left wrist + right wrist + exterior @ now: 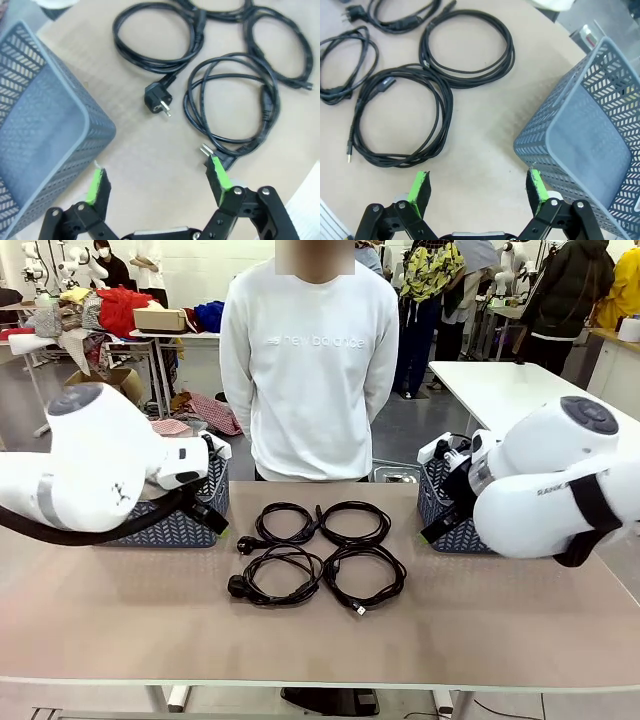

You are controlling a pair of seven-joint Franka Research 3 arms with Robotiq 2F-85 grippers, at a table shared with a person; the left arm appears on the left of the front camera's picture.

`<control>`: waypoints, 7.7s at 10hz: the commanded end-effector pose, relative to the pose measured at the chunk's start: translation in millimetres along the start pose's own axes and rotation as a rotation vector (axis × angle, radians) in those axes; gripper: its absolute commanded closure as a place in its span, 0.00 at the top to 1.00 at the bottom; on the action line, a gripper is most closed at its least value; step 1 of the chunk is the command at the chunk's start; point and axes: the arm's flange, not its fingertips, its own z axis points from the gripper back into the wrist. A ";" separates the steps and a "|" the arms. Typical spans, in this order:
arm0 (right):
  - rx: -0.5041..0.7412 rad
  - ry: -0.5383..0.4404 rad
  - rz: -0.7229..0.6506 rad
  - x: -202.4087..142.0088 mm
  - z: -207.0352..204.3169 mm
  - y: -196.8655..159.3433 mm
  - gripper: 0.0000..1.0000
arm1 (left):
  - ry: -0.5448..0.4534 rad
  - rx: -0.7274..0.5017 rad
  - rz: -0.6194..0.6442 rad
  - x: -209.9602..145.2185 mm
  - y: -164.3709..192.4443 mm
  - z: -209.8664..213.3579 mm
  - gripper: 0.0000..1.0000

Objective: Organize the cables according to human instructions.
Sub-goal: Pick up a bundle of cables and place it in the basket indicated by the human.

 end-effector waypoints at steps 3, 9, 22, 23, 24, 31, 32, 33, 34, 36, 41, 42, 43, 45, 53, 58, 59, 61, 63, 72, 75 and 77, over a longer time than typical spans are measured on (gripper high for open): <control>0.150 -0.104 0.081 -19.7 48.8 -29.8 1.00 | -0.051 -0.164 -0.117 -9.6 43.2 48.8 1.00; 0.317 -0.238 0.124 -53.4 87.9 -60.8 1.00 | -0.138 -0.350 -0.179 -14.4 82.4 93.5 1.00; 0.342 -0.253 0.095 -44.2 98.3 -80.5 1.00 | -0.165 -0.369 -0.171 -18.1 92.3 105.0 1.00; 0.342 -0.253 0.095 -44.2 98.3 -80.5 1.00 | -0.165 -0.369 -0.171 -18.1 92.3 105.0 1.00; 0.342 -0.253 0.095 -44.2 98.3 -80.5 1.00 | -0.165 -0.369 -0.171 -18.1 92.3 105.0 1.00; 0.342 -0.253 0.095 -44.2 98.3 -80.5 1.00 | -0.165 -0.369 -0.171 -18.1 92.3 105.0 1.00; 0.342 -0.253 0.095 -44.2 98.3 -80.5 1.00 | -0.165 -0.369 -0.171 -18.1 92.3 105.0 1.00; 0.342 -0.253 0.095 -44.2 98.3 -80.5 1.00 | -0.165 -0.369 -0.171 -18.1 92.3 105.0 1.00; 0.342 -0.253 0.095 -44.2 98.3 -80.5 1.00 | -0.165 -0.369 -0.171 -18.1 92.3 105.0 1.00; 0.342 -0.253 0.095 -44.2 98.3 -80.5 1.00 | -0.165 -0.369 -0.171 -18.1 92.3 105.0 1.00; 0.342 -0.253 0.095 -44.2 98.3 -80.5 1.00 | -0.126 -0.373 -0.212 -6.4 84.5 100.5 1.00; 0.342 -0.253 0.095 -44.2 98.3 -80.5 1.00 | -0.105 -0.389 -0.265 3.5 73.2 95.1 1.00; 0.342 -0.253 0.095 -44.2 98.3 -80.5 1.00 | -0.083 -0.411 -0.323 12.9 59.9 89.1 1.00; 0.342 -0.253 0.095 -44.2 98.3 -80.5 1.00 | -0.014 -0.435 -0.434 27.7 30.0 68.1 1.00; 0.342 -0.253 0.095 -44.2 98.3 -80.5 1.00 | 0.121 -0.410 -0.697 42.6 -67.2 -21.3 1.00; 0.342 -0.253 0.095 -44.2 98.3 -80.5 1.00 | 0.136 -0.420 -0.684 45.5 -71.6 -23.8 1.00; 0.342 -0.253 0.095 -44.2 98.3 -80.5 1.00 | 0.136 -0.420 -0.684 45.5 -71.6 -23.8 1.00; 0.342 -0.253 0.095 -44.2 98.3 -80.5 1.00 | 0.136 -0.420 -0.684 45.5 -71.6 -23.8 1.00; 0.342 -0.253 0.095 -44.2 98.3 -80.5 1.00 | 0.154 -0.412 -0.719 45.5 -77.6 -31.2 1.00; 0.342 -0.253 0.095 -44.2 98.3 -80.5 1.00 | 0.310 -0.396 -0.886 40.5 -123.9 -92.5 1.00; 0.342 -0.253 0.095 -44.2 98.3 -80.5 1.00 | 0.325 -0.370 -0.890 40.0 -129.1 -104.8 1.00; 0.342 -0.253 0.095 -44.2 98.3 -80.5 1.00 | 0.342 -0.368 -0.891 39.8 -131.0 -112.3 1.00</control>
